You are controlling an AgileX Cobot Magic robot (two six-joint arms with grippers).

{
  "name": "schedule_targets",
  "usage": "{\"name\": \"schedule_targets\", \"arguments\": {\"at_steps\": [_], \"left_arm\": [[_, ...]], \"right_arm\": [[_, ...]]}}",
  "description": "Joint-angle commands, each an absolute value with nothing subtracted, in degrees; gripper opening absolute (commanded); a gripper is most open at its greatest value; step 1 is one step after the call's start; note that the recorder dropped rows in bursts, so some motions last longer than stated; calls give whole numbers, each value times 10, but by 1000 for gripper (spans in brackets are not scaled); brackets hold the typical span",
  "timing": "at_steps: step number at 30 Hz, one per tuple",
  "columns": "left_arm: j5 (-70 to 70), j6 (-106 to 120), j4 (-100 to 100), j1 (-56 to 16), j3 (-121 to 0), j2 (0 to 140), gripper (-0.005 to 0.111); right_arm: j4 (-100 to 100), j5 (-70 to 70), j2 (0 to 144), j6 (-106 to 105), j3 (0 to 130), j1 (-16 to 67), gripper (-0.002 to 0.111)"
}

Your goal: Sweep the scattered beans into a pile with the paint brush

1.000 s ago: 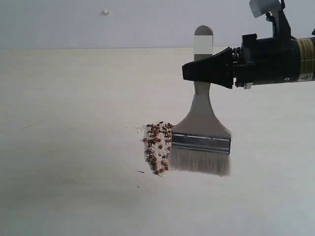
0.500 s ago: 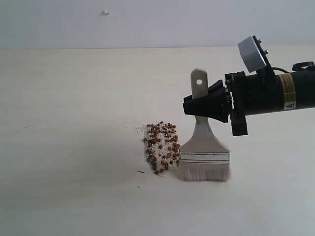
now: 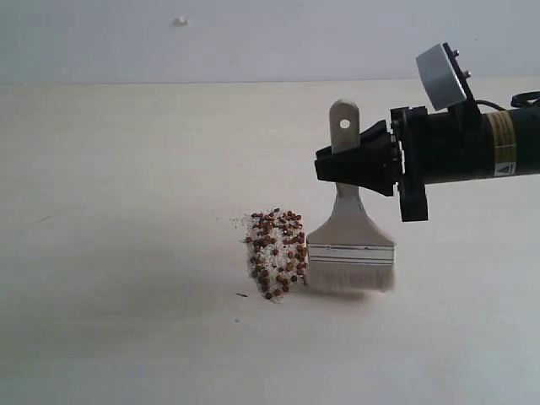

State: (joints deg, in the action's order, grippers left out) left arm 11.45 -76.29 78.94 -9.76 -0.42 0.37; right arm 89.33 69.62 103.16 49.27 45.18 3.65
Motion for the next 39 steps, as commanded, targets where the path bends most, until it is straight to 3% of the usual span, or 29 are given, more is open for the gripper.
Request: {"name": "schedule_targets", "arguments": {"at_steps": [1, 19, 39], "left_arm": [[115, -761, 790, -97, -5, 0, 0], [116, -761, 790, -97, -5, 0, 0], [119, -761, 790, -97, -5, 0, 0]], "right_arm": [[879, 700, 1017, 502, 451, 34, 0], [888, 700, 1028, 507, 472, 159, 0], [845, 700, 1105, 428, 506, 167, 0]]}}
